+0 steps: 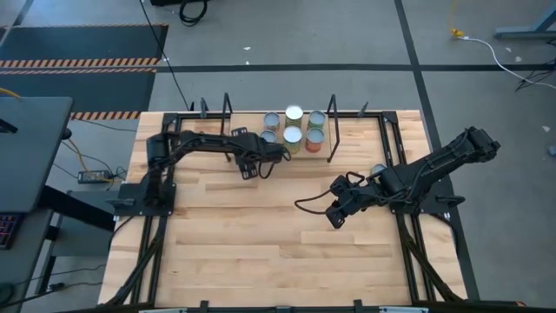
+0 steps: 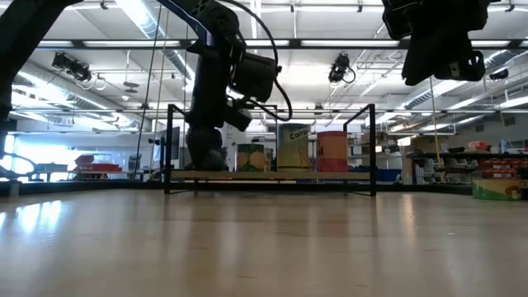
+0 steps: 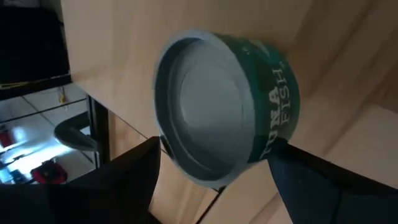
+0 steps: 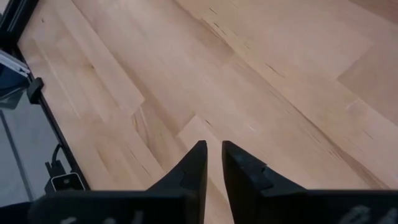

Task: Pick and place cans onto a shelf
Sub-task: Put the canned tuna on the shelf

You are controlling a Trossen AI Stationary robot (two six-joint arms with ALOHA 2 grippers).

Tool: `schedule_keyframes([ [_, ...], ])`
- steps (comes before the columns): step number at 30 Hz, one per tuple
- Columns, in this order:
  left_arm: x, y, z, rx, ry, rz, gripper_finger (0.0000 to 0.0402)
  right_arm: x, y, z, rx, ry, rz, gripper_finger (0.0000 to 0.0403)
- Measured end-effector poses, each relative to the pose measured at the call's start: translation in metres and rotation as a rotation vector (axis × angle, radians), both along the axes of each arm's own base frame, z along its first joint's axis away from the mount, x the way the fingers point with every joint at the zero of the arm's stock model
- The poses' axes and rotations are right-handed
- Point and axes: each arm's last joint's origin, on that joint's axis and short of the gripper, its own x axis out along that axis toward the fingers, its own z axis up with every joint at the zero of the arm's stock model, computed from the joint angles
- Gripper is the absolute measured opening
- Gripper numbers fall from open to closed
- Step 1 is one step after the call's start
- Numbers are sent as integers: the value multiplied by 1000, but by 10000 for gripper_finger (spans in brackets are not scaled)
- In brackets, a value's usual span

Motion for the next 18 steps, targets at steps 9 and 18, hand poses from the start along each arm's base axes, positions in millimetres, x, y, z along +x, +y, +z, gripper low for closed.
schedule_keyframes([
  [9, -9, 29, 6, 21, -10, 60, 299, 1, 0, 0, 8, -6, -8, 66],
  [18, -18, 36, 10, -19, 6, 96, 311, 1, 0, 0, 13, -5, -15, 72],
])
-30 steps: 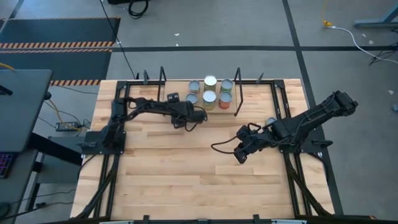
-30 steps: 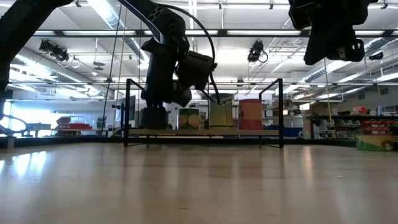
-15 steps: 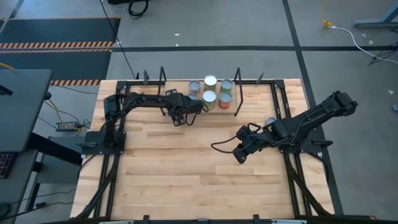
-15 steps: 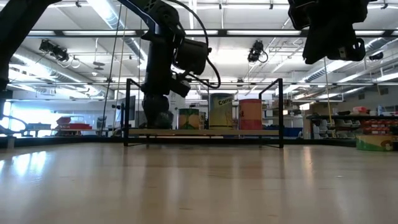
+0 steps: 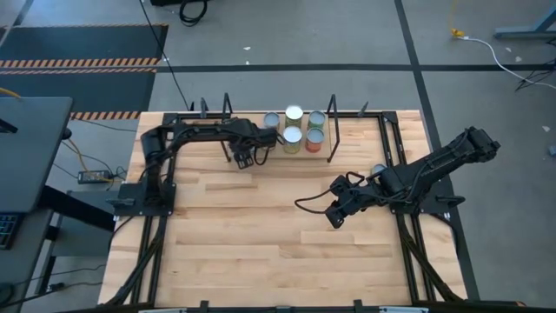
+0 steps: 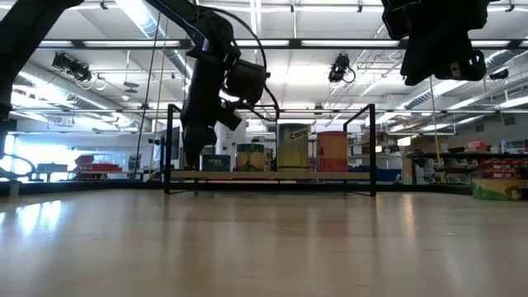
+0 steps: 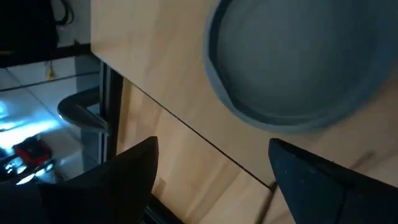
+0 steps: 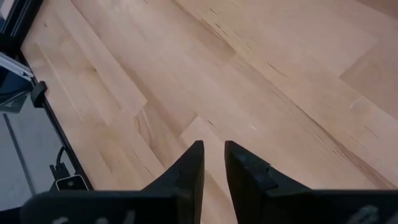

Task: Pick and place cans onto a shelf
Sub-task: Put the canned tuna on the shelf

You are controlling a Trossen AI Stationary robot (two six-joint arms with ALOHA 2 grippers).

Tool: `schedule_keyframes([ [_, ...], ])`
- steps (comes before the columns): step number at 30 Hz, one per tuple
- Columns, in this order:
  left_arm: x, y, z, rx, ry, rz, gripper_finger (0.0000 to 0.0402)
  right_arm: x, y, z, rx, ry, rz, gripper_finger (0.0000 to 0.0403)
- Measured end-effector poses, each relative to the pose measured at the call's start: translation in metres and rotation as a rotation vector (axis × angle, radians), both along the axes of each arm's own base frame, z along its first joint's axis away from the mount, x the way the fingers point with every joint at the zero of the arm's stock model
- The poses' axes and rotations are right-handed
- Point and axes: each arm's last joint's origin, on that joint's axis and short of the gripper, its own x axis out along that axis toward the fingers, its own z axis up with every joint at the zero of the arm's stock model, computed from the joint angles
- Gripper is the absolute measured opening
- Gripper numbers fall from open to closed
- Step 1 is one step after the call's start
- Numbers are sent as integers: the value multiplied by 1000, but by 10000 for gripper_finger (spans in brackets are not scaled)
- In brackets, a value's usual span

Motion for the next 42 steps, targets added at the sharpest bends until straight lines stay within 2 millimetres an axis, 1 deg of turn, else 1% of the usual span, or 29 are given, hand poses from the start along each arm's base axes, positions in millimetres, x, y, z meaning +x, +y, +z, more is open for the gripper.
schedule_keyframes([
  [6, -3, -14, 34, -19, -141, -45, 295, 0, -1, 0, -14, 5, -3, 72],
  [8, -7, -17, 46, -53, -175, -75, 280, 0, -3, 0, -25, 1, -13, 72],
  [10, -10, -18, 53, -110, -218, -97, 253, 1, -4, 0, -33, -1, -22, 72],
  [12, -9, -17, 55, -177, -261, -119, 212, 1, -6, 0, -45, 0, -15, 71],
  [15, -8, -9, 51, -308, -313, -135, 123, 2, -8, 0, -51, -3, -11, 71],
  [17, -4, 0, 47, -331, -371, -105, 49, 3, -8, 0, -52, -10, -7, 71],
  [18, -4, 6, 45, -326, -399, -68, 26, 3, -8, 0, -51, -15, -6, 71],
  [19, -4, 11, 45, -312, -438, -24, 16, 4, -8, 1, -49, -24, -5, 71],
  [21, -1, 21, 48, -278, -526, 40, 11, 5, -7, 2, -45, -36, -4, 71],
  [24, -5, 29, 47, -279, -540, 99, 4, 7, -7, 3, -37, -59, -5, 71],
  [27, -5, 31, 43, -299, -543, 117, 3, 8, -7, 4, -33, -69, -5, 71],
  [29, -1, 32, 40, -298, -556, 111, 3, 7, -7, 4, -34, -66, -6, 71],
  [33, 2, 33, 32, -309, -538, 103, 2, 8, -7, 4, -33, -70, -6, 71],
  [36, 4, 35, 27, -287, -473, -8, 1, 8, -7, 4, -36, -78, -3, 71],
  [39, 4, 38, 20, -303, -394, -139, 1, 10, -7, 5, -51, -94, 15, 71],
  [42, 3, 42, 14, -323, -330, -233, 1, 11, -9, 6, -57, -103, 16, 71],
])
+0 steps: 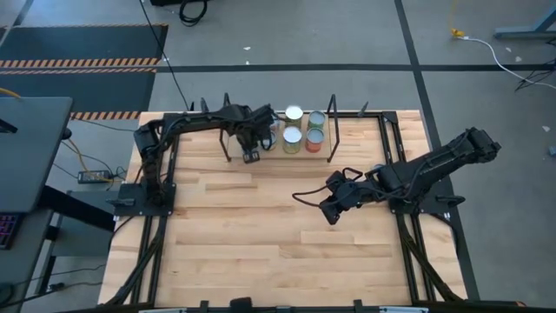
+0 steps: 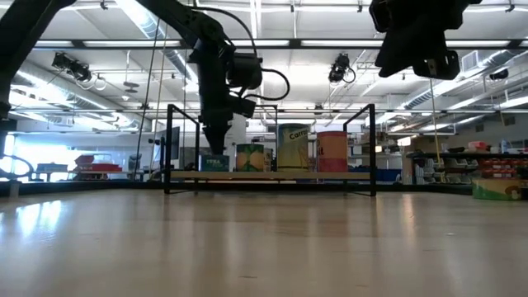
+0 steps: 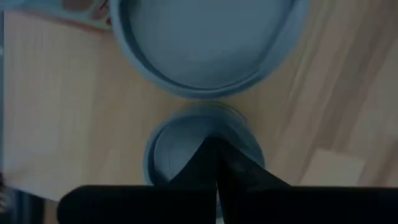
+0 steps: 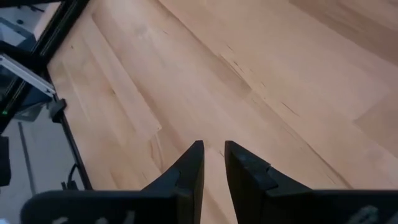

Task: Pick and place cans onto a shelf
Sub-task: Put the canned tuna on the shelf

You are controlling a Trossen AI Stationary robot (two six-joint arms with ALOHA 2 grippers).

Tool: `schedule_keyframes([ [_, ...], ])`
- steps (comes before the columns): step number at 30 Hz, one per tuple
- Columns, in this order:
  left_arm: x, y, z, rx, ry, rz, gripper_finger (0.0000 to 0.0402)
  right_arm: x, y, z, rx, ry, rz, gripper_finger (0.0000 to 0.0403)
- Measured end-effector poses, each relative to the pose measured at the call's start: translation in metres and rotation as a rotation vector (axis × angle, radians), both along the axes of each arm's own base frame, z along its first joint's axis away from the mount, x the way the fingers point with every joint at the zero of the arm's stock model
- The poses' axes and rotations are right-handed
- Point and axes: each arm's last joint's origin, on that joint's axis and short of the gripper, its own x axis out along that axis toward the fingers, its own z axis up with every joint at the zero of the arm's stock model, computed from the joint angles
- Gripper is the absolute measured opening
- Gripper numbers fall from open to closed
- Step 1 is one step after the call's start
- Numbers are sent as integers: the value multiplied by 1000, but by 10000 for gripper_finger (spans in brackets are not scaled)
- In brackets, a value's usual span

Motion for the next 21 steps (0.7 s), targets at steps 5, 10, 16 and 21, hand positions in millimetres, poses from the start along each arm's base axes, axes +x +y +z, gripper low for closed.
schedule_keyframes([
  [5, -1, 14, -7, 50, 56, -203, 1, 3, -3, 2, 10, -22, -16, 71],
  [10, -5, 35, -7, 150, 67, -291, 1, 5, -2, 4, 40, -52, -10, 71],
  [16, -16, 66, -6, 236, 54, -285, 0, 7, -2, 5, 75, -63, 12, 71],
  [21, -24, 77, -6, 245, 47, -253, 0, 7, -7, 5, 61, -57, 12, 71],
])
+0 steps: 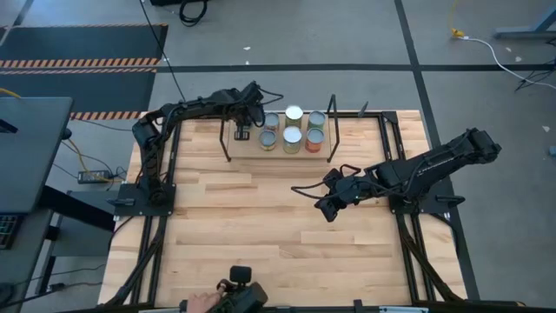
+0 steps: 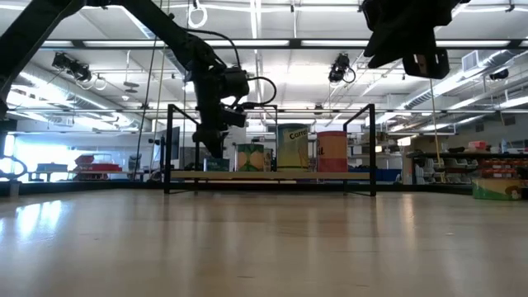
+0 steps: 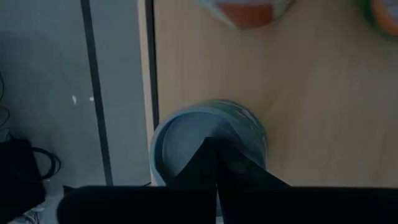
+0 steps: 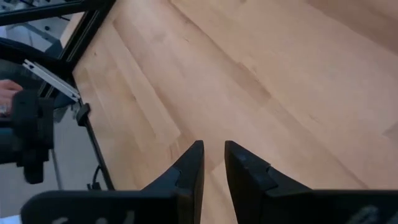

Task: Pick and place cans onto a shelf
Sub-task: Put the canned tuna on the shelf, then adjust the canned goods on the shelf

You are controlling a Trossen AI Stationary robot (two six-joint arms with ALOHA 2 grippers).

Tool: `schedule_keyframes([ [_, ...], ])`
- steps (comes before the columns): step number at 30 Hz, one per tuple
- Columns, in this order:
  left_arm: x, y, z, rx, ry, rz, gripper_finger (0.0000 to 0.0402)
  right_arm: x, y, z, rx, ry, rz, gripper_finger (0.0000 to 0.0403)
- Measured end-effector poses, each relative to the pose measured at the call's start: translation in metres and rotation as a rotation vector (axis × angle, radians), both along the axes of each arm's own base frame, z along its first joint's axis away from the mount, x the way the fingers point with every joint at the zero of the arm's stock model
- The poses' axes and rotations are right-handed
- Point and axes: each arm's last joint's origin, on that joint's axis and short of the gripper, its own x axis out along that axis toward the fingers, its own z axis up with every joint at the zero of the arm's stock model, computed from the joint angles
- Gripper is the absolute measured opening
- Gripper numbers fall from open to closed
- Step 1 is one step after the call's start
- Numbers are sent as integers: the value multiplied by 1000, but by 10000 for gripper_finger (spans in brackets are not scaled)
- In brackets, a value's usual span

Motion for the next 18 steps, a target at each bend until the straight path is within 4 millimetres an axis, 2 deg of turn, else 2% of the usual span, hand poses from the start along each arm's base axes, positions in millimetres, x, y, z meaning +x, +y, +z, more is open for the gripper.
schedule_keyframes([
  [5, 1, -1, 1, 2, 2, -4, 0, 3, -14, 0, -32, 1, 31, 71],
  [8, 5, -3, 9, 16, 7, -3, 1, 4, -23, 3, -84, -16, 57, 71],
  [13, 17, -9, 47, 36, 17, -21, 9, 7, -40, 5, -240, -37, 45, 70],
  [18, 28, -14, 84, -71, -179, -18, 14, 9, -53, 7, -308, -48, 38, 70],
])
